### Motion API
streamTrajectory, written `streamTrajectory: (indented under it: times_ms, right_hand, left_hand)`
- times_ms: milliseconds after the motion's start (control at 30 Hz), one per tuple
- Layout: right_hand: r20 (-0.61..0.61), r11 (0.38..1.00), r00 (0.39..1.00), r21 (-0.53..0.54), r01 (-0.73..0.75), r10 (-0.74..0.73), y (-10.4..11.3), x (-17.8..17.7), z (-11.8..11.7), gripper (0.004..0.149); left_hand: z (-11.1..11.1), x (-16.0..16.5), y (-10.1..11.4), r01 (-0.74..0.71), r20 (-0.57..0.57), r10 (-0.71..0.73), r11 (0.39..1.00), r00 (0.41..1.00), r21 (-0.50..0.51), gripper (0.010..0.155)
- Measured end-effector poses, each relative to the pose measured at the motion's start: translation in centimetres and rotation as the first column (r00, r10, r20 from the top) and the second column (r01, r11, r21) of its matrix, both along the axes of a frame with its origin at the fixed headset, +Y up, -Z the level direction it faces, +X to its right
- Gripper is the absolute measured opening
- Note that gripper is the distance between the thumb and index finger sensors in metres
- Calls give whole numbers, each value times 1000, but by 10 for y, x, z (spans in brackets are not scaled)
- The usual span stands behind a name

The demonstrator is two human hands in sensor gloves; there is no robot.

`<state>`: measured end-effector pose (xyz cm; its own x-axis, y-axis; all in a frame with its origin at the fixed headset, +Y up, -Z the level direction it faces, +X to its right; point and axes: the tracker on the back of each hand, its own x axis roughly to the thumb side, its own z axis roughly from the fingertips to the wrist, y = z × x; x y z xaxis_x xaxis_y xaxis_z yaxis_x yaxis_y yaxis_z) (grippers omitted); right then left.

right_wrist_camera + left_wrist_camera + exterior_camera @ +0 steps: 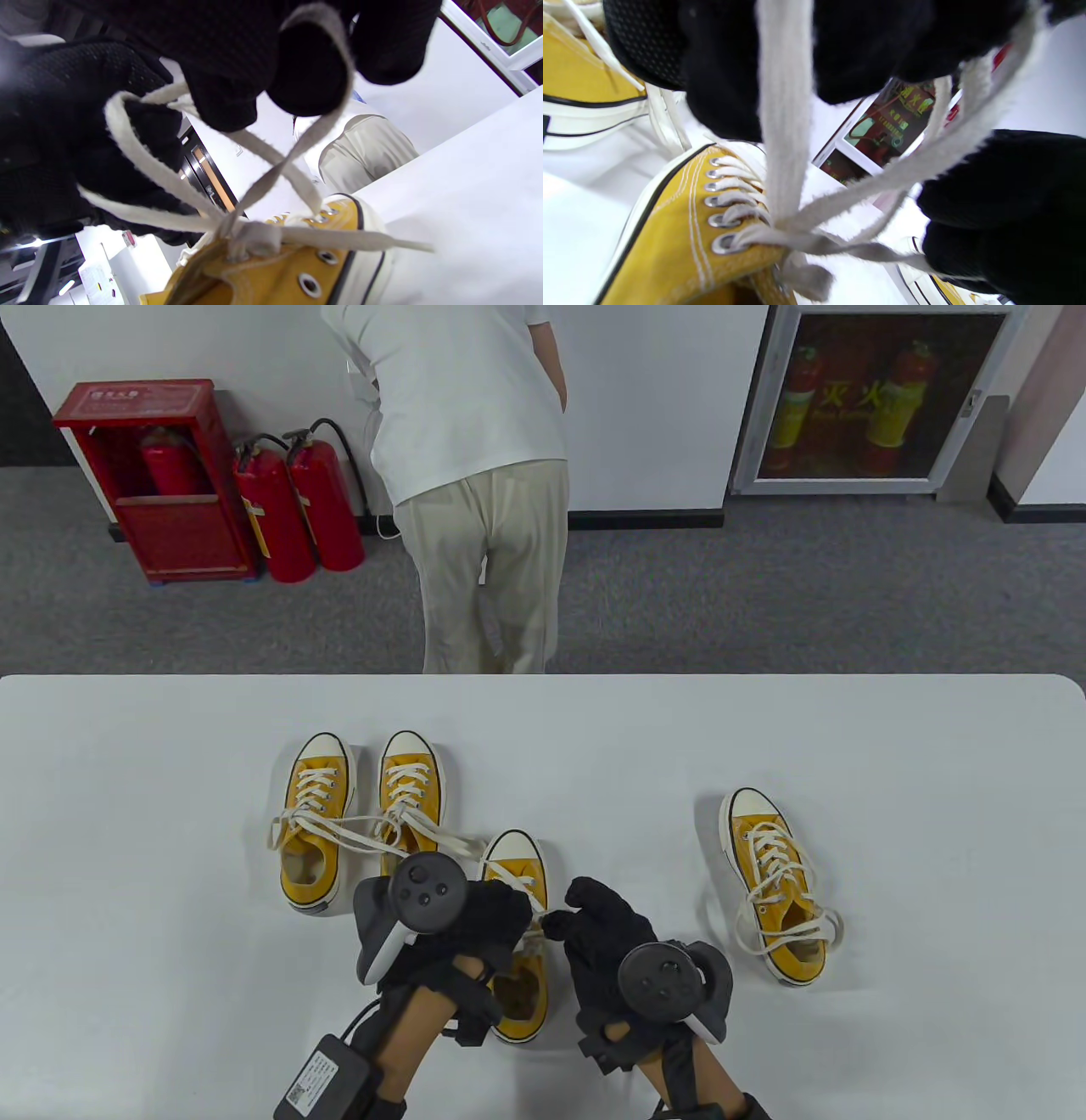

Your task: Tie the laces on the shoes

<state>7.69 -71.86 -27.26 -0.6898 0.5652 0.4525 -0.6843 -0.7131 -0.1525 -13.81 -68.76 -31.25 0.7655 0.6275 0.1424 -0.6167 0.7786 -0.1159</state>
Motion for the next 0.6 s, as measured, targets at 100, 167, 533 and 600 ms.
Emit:
streamTrajectory:
  times_ms: [100, 167, 533, 600]
  right_hand:
    - [-8, 1000, 1000, -11, -5, 5, -1, -1, 0, 42]
    - [-9, 1000, 1000, -16, -15, 14, -1, -2, 0, 46]
    - [-13, 998, 999, -28, -49, 49, -3, -8, 1, 65]
    - [-9, 999, 1000, -28, -22, 22, -4, -8, 1, 64]
  left_hand:
    - [0, 2, -1, -18, 22, 19, 999, 1000, -31, 37]
    - [0, 4, -2, -22, 33, 23, 999, 999, -46, 37]
    - [0, 11, -9, -114, 120, 139, 975, 983, -191, 37]
    - [0, 13, -9, -129, 134, 160, 968, 978, -213, 37]
